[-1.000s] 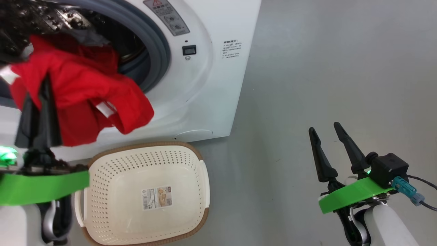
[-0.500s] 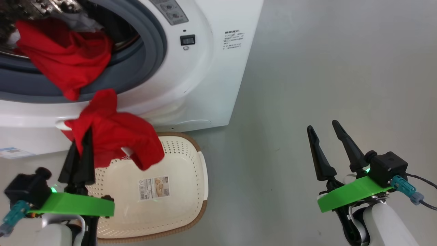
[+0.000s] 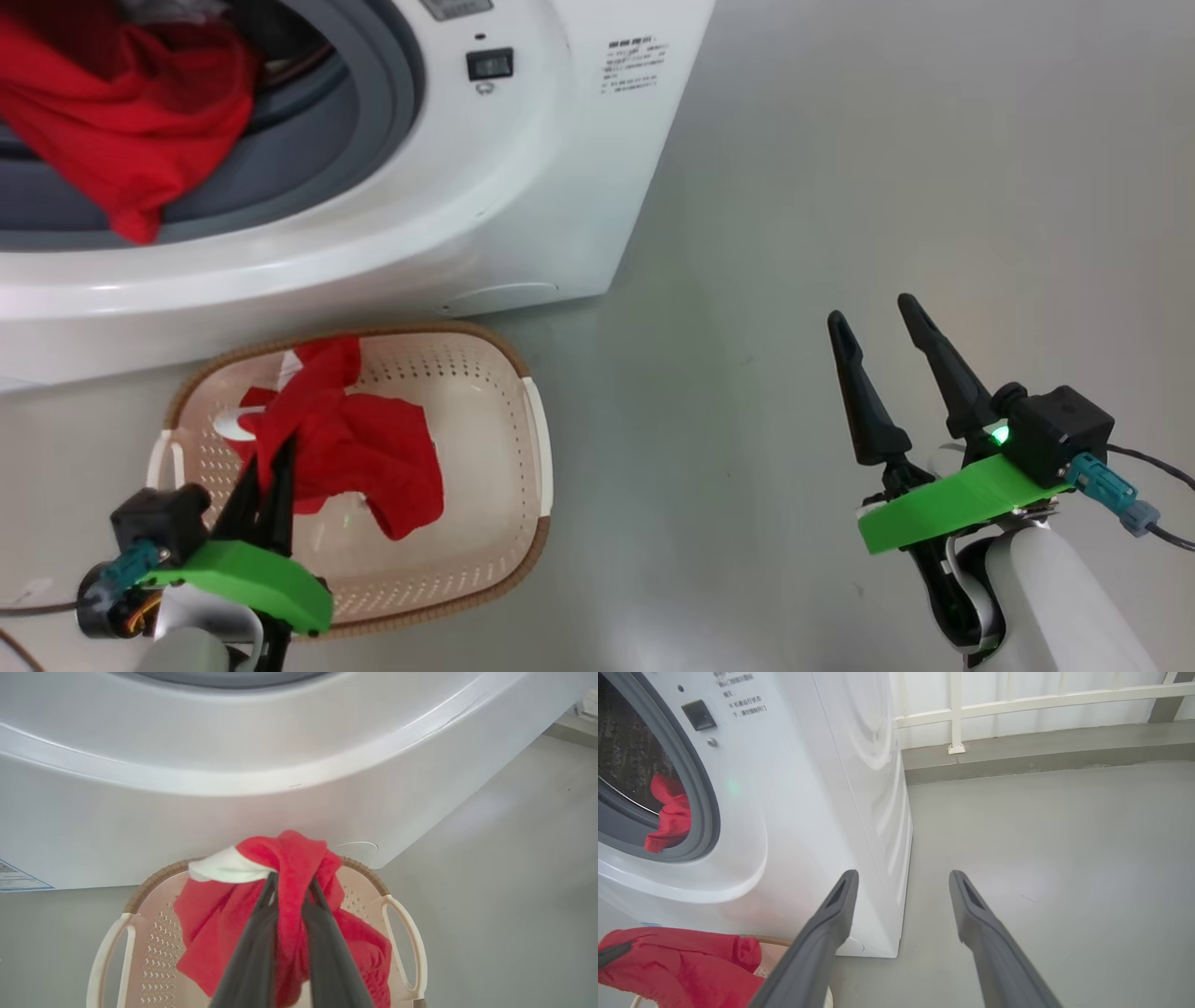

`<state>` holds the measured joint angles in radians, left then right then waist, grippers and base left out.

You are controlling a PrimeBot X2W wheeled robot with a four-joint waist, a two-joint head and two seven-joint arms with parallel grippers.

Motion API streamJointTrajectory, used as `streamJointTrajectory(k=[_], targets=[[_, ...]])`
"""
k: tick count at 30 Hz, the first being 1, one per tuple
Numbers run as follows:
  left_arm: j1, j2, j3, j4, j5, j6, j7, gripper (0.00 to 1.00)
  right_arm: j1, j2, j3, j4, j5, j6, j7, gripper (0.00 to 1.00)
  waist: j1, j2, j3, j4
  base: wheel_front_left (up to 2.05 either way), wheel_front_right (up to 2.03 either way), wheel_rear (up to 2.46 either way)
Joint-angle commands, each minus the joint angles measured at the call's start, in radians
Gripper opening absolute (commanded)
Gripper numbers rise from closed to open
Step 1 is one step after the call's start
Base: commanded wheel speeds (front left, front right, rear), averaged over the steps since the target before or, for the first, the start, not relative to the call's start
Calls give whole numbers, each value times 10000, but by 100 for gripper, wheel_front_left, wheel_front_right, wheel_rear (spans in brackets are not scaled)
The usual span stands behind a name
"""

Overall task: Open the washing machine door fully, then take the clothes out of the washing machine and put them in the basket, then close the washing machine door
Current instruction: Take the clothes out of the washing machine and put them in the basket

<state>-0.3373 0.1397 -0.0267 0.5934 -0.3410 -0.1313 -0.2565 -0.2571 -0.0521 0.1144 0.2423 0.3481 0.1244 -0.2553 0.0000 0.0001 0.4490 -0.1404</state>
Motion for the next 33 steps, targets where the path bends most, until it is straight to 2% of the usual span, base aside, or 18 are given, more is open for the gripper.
streamJointTrajectory(k=[1,12,30,31,33], targets=[[-266,301,149,170,7,6,-53,0,-177,18,254,-292,81,63,-65,100,0,-1,336,-118,0,0,0],[-1779,655,-821,2832,-213,6,-53,0,-585,18,350,-517,221,63,-65,100,0,-1,1517,-368,0,0,0],[-3767,1152,-2268,5086,-822,6,-53,0,-1172,18,431,-817,282,63,-65,100,0,-1,3007,-509,0,0,0],[-3816,1166,-2308,5135,-865,6,-53,4,-1178,18,424,-820,274,63,-65,100,0,-1,3019,-504,0,0,0],[-3894,1184,-2391,5221,-944,6,-53,27,-1192,18,408,-819,259,63,-65,100,0,-1,3035,-491,0,0,0]])
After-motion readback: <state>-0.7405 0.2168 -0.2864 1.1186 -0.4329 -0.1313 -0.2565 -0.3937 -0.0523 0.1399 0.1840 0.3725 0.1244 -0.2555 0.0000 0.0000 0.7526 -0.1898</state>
